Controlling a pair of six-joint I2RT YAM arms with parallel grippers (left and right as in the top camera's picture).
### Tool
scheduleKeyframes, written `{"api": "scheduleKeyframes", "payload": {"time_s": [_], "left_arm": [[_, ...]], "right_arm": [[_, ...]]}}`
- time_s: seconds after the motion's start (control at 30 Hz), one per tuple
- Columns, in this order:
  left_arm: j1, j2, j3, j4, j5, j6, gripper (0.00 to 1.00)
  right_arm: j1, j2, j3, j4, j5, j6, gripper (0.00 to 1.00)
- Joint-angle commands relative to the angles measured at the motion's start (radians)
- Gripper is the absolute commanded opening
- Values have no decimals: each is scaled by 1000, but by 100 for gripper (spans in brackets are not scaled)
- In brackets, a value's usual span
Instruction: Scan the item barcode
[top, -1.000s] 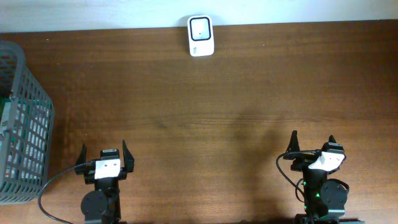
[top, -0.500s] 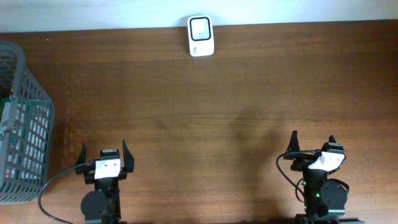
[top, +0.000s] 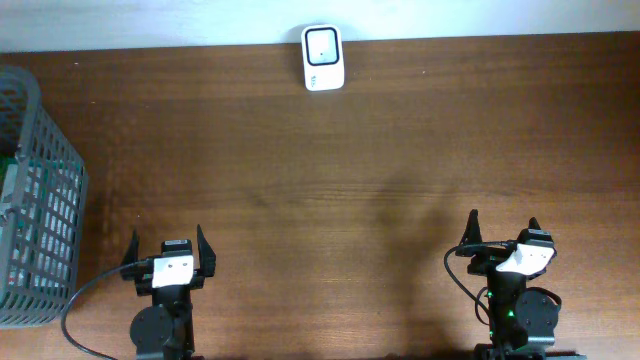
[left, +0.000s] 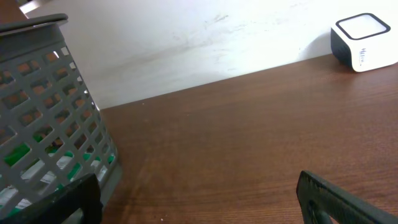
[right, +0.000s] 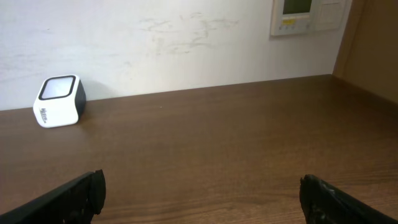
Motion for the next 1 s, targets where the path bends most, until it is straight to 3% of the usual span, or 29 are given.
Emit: {"api": "scheduleKeyframes", "payload": {"time_s": [0.0, 0.3, 0.43, 0.57, 0.7, 0.97], "left_arm": [[-4, 3, -2, -6, 0, 18, 99], [-4, 3, -2, 0, 11, 18, 99], [-4, 3, 30, 89, 41, -20, 99], [-4, 73, 219, -5, 48, -54, 99], [-4, 292, 519, -135, 53, -54, 99], [-4, 603, 876, -249, 126, -62, 99]], "right_arm": [[-8, -10, -5, -6, 26, 3, 98], [-8, -10, -5, -6, 26, 3, 98], [-8, -10, -5, -6, 26, 3, 98], [-8, -10, -5, -6, 26, 3, 98], [-8, -10, -5, -6, 26, 3, 98], [-8, -10, -5, -6, 26, 3, 99]]}}
